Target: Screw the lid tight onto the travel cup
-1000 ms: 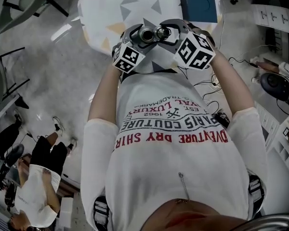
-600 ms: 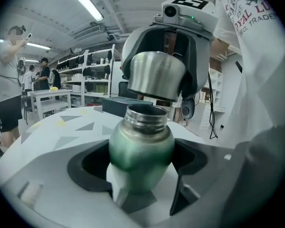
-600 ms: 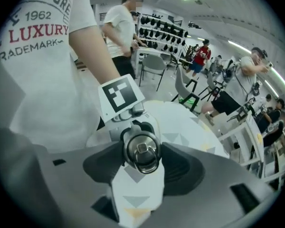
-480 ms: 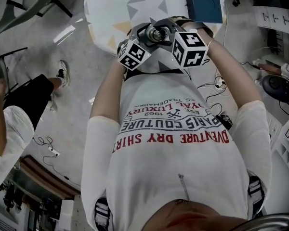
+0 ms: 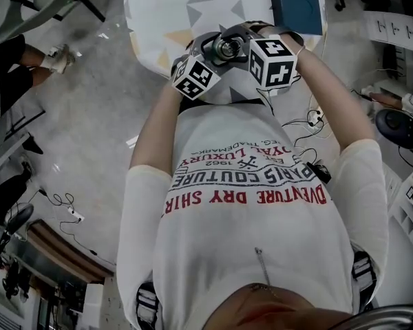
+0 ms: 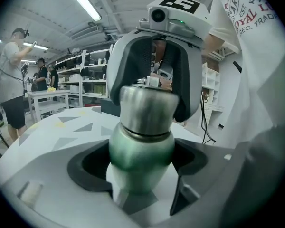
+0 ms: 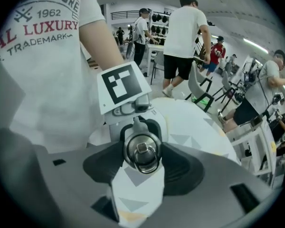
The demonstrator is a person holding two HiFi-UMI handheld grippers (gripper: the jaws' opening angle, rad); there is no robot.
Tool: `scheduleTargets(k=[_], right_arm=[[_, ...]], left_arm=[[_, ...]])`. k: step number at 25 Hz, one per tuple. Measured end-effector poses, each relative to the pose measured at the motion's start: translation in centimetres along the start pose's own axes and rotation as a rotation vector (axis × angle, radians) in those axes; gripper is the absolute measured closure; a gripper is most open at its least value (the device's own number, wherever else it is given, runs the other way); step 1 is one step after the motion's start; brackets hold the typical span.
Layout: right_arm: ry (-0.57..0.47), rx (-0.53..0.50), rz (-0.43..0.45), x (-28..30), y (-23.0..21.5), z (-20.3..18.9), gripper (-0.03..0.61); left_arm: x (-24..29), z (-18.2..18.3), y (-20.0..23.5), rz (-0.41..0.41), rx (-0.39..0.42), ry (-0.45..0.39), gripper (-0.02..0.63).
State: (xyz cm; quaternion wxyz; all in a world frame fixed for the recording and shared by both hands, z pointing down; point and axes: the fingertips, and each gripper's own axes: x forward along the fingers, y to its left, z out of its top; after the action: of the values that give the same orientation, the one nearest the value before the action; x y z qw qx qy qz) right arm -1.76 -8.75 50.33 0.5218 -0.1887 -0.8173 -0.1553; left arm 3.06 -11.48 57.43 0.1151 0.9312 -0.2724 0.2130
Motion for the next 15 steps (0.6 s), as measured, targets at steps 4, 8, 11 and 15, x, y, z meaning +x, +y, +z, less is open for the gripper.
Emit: scheduleTargets(k=[4,8,11,15], right_arm=[[-0.05,0.108,-0.028,0.0,-0.3,0.1,0.334],[-0.105,0.279,-0.111,-0.3,-0.8,0.0,0.333],[-0.115,0.376,-0.175,-0.4,-1.1,-0.2,0.334],[-0.126,0.509,-0.247,-0.5,-1.4,-0.4,0.333]], left_arm=[[-0.1,-0.2,0.0,-0.002,0.0,-0.003,0.225],[0.0,-0.1,0.0,-0.005,-0.002,-0.006,0.225],[0.0,0.0,0.0,-0.007,-0.001,-0.006,0.225],[0.0,-0.1,-0.1,-0.008,-0.001,-0.011,0.225]])
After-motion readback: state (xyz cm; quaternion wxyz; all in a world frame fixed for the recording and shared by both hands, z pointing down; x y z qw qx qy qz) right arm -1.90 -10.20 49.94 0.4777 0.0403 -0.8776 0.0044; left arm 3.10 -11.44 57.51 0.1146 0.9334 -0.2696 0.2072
